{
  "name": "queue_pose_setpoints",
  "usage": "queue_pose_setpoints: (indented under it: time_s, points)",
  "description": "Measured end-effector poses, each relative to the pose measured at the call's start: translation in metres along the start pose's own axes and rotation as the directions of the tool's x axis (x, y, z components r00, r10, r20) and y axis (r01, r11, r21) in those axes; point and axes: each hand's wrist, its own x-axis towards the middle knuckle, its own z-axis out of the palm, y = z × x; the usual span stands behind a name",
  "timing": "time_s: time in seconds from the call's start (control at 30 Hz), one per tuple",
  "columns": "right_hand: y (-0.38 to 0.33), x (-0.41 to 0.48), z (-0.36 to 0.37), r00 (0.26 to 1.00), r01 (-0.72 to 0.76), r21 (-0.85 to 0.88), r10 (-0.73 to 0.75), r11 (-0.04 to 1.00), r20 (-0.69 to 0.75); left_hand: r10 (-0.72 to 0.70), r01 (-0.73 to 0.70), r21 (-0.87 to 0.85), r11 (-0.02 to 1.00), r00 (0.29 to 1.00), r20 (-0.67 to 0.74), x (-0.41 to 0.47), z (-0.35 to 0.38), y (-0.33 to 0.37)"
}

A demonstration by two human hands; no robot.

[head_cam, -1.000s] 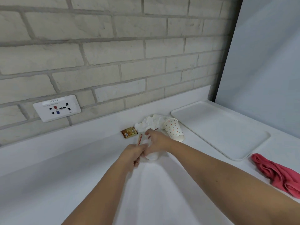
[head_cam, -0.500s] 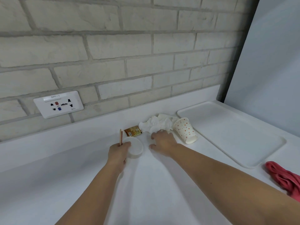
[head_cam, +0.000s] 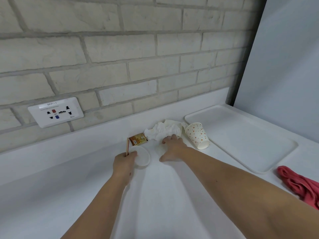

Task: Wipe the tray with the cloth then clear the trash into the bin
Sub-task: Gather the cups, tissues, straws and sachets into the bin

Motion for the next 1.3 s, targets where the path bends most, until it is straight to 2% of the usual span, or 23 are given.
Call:
queue_pose_setpoints:
  time_s: [0.1, 0.23, 0.33, 0.5, 0.67, 0.83, 0.87, 0.93, 1.0, 1.07, 1.2, 1.3]
  points:
    - [0.003, -0.001, -0.002, 0.999, 0.046, -0.006, -0.046, 0.999, 0.025, 0.022, -0.022, 0.021, 1.0, 1.0, 0.007, 0.002, 0.007, -0.003]
    - [0.0, -0.003, 0.0, 0.997, 0.071, -0.11, -0.066, 0.991, 0.047, 0.031, -0.03, 0.057, 0.998, 0.999, -0.015, 0.001, 0.014, -0.004]
    - [-0.006, -0.002, 0.004, 0.996, 0.081, -0.114, -0.084, 0.99, -0.023, 0.048, -0.044, 0.081, 0.996, 0.998, -0.039, 0.001, 0.011, -0.003]
    - [-0.017, 0.001, 0.011, 0.974, 0.225, 0.025, -0.226, 0.974, 0.021, -0.004, 0.007, 0.068, 0.998, 0.999, -0.043, 0.011, 0.01, -0.001]
    - [-0.026, -0.004, 0.018, 0.943, 0.32, 0.317, -0.331, 0.893, -0.021, 0.01, -0.007, 0.045, 0.999, 0.997, -0.079, 0.015, 0.012, -0.001]
    - [-0.029, -0.015, 0.011, 0.92, 0.371, 0.33, -0.392, 0.868, -0.005, 0.057, -0.054, 0.082, 0.995, 0.998, -0.04, 0.014, 0.017, 0.002]
    - [-0.027, -0.014, 0.006, 0.93, 0.358, 0.288, -0.365, 0.888, -0.03, 0.058, -0.054, 0.077, 0.996, 0.997, -0.056, 0.013, 0.017, 0.003]
    - [-0.017, -0.007, -0.011, 0.952, 0.254, 0.092, -0.232, 0.963, -0.199, 0.063, -0.055, 0.075, 0.996, 0.993, -0.096, 0.013, 0.015, 0.007]
    - [0.001, 0.001, -0.03, 0.914, 0.072, -0.036, -0.08, 0.997, -0.397, 0.086, -0.08, 0.058, 0.995, 0.989, -0.12, 0.014, 0.013, 0.01]
    - [0.022, 0.008, -0.044, 0.886, -0.084, -0.057, 0.048, 0.995, -0.461, 0.101, -0.094, 0.06, 0.994, 0.985, -0.14, 0.014, 0.014, 0.014]
    - [0.052, 0.017, -0.041, 0.911, -0.295, -0.051, 0.265, 0.954, -0.316, 0.142, -0.135, 0.059, 0.989, 0.982, -0.121, 0.006, 0.024, 0.019]
    - [0.06, 0.016, -0.035, 0.921, -0.339, -0.003, 0.331, 0.941, -0.205, 0.156, -0.152, 0.046, 0.987, 0.983, -0.1, 0.0, 0.032, 0.022]
